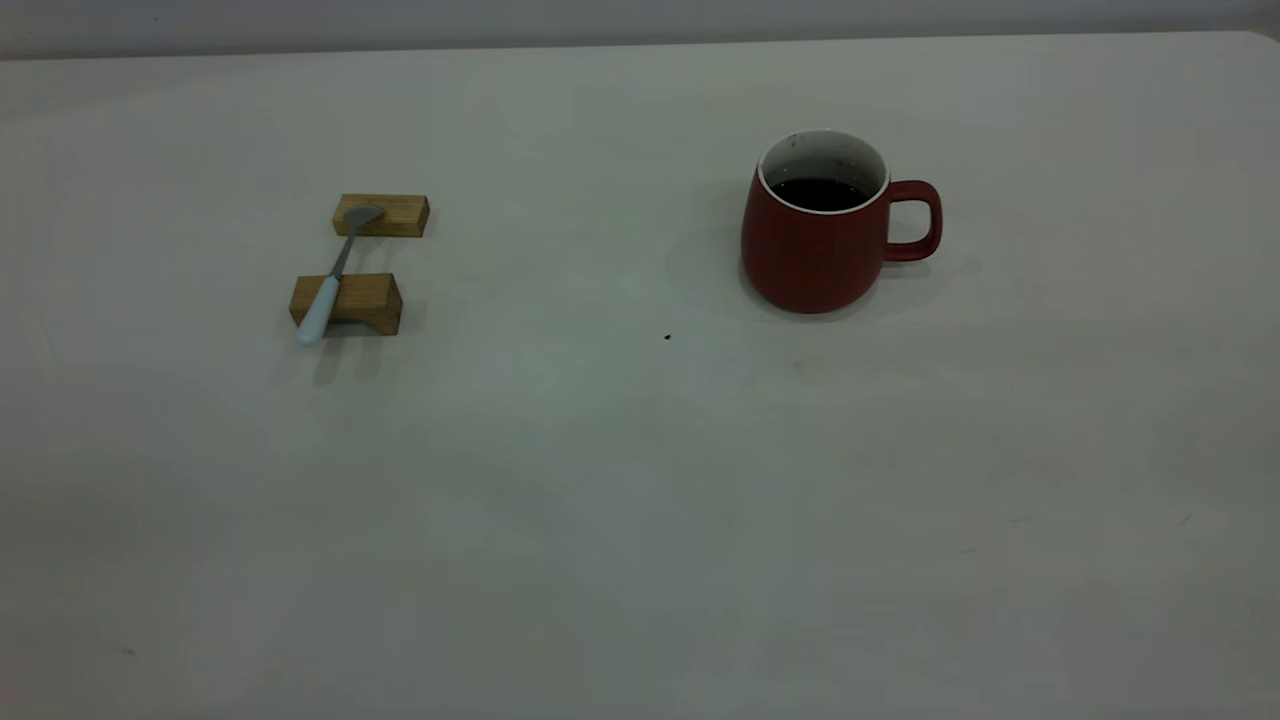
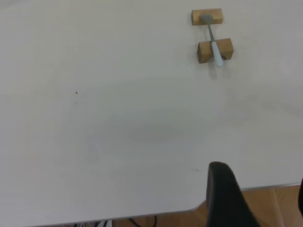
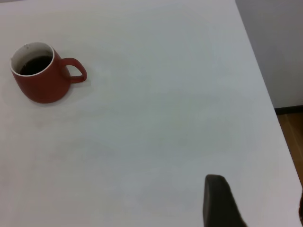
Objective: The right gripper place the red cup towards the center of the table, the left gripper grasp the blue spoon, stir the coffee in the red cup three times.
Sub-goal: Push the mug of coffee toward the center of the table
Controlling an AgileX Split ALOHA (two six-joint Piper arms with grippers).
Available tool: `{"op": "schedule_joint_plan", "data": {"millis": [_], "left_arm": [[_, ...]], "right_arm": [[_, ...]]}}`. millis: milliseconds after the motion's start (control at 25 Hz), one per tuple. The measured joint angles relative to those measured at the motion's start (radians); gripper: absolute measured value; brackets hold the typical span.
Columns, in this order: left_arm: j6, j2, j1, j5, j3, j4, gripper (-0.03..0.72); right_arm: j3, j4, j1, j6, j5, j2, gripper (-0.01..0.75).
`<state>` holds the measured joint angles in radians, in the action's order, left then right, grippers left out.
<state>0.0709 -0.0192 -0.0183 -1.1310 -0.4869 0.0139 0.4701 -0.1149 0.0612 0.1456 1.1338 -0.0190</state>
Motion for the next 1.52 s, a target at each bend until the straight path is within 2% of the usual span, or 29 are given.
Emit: {"op": "schedule_joint_plan", "data": {"millis": [960, 1120, 1240, 1400, 1520], "left_arm": [[0.0, 0.0, 0.0, 0.0, 0.0, 0.0, 0.445], [0.001, 0.0, 0.0, 0.0, 0.0, 0.0, 0.445], [0.001, 0.0, 0.0, 0.0, 0.0, 0.0, 0.445], [0.001, 0.0, 0.0, 0.0, 0.0, 0.0, 0.445], [0.001, 0.0, 0.0, 0.0, 0.0, 0.0, 0.445]], "right_arm": [[0.0, 0.018, 0.0, -0.001, 0.0, 0.0, 0.439], [0.01, 0.067, 0.0, -0.058, -0.018, -0.036, 0.453], [0.028, 0.147, 0.0, -0.123, -0.085, -0.156, 0.515], [0.031, 0.239, 0.0, -0.236, -0.227, -0.39, 0.615], [0.032, 0.29, 0.0, -0.34, -0.365, -0.576, 0.635]]}}
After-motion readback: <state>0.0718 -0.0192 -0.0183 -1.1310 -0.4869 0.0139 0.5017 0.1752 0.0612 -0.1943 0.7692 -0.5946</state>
